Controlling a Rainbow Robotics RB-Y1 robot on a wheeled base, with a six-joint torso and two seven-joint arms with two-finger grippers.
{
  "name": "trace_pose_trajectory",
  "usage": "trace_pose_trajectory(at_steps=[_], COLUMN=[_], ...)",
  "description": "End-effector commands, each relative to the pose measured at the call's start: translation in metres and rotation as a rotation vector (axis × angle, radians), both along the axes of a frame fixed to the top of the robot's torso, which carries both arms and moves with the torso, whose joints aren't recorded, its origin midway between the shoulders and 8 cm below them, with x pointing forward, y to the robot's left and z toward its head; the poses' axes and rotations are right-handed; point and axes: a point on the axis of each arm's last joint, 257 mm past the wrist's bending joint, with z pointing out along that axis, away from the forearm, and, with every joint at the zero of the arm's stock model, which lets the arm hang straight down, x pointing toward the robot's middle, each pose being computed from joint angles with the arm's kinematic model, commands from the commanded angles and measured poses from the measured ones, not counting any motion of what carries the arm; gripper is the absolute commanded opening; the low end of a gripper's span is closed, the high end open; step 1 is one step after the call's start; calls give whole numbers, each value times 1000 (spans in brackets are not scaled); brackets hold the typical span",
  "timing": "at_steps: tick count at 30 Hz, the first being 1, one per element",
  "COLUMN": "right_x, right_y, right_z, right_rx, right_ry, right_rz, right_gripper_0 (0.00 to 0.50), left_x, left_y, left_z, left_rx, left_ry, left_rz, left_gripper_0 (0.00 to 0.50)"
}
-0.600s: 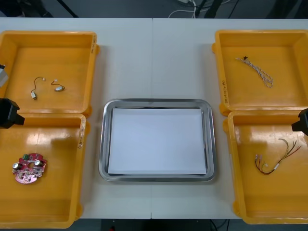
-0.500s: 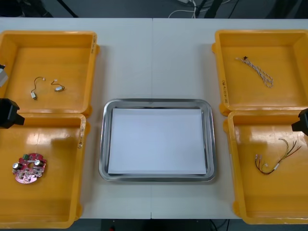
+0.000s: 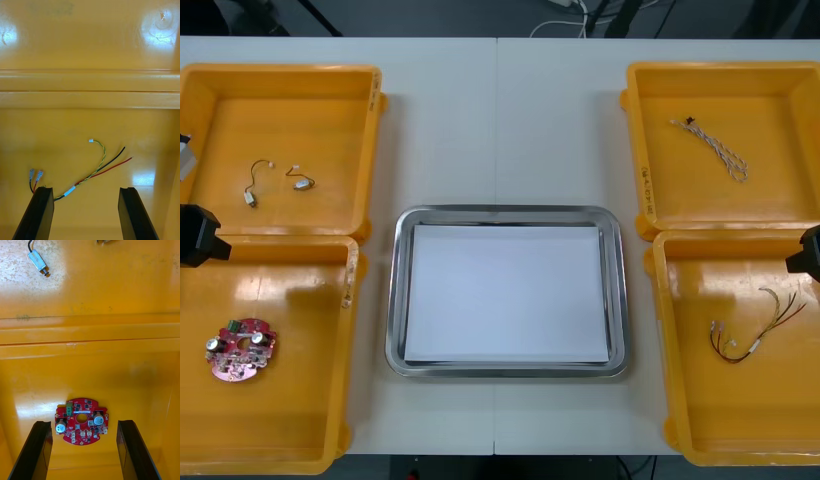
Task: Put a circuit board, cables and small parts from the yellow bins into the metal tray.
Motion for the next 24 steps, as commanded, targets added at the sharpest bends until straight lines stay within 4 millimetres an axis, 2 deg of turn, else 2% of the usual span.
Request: trace_pose_trajectory(at_steps=[1, 24], right_x=[-3, -3], right_y=[-20, -20], right_z=[13, 13], right_rx=[-32, -32], right_ry=[-13, -13], right_rz=[-24, -24], right_gripper_0=[500, 500], left_x=[-1, -1], left_y=[17, 17], left_z=[19, 19], left_rx=[70, 70], left_ry=[-34, -34], left_rz=[-44, -44], left_gripper_0=[500, 500])
